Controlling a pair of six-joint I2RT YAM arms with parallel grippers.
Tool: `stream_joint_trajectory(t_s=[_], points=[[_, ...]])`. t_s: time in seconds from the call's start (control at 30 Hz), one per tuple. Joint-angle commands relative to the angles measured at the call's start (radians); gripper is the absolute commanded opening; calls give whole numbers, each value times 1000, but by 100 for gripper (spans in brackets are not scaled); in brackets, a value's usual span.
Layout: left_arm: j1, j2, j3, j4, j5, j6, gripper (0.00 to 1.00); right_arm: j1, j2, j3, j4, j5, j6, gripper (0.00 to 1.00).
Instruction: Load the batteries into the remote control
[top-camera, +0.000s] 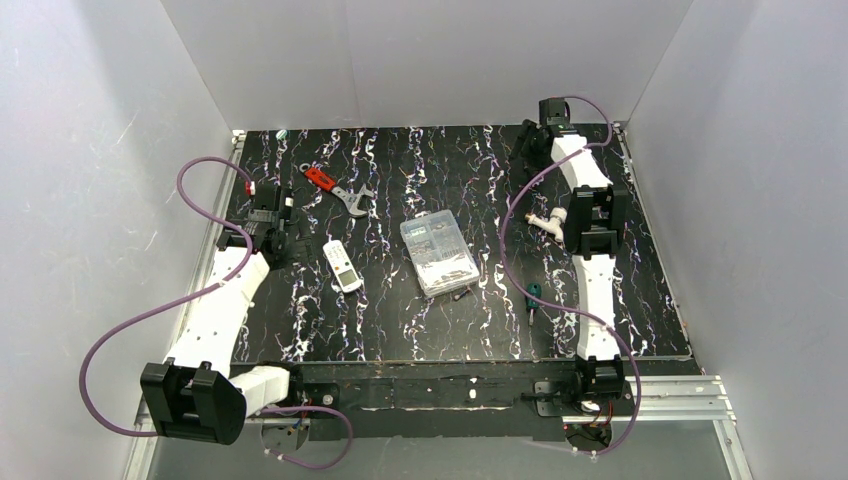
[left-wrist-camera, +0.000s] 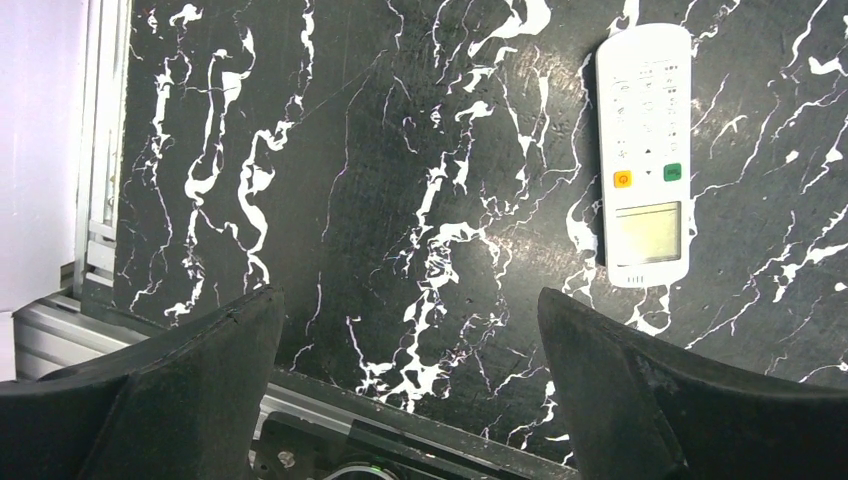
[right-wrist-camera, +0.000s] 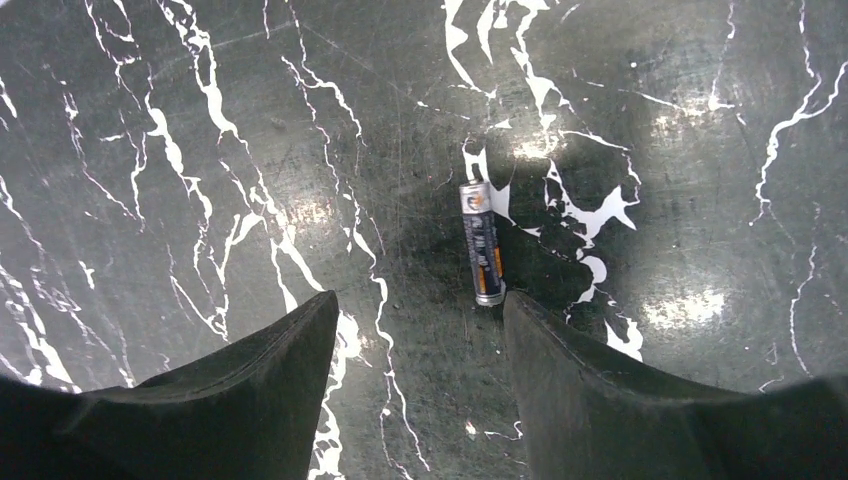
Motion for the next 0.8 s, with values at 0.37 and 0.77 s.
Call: stream_joint_trajectory(t_s=[0.37, 0.77], points=[[-2, -30, 18, -98, -53, 29, 100, -40, 25, 56, -39, -73, 164, 57], [-2, -34, 24, -101, -54, 31, 99, -42, 32, 64, -44, -84, 162, 35]])
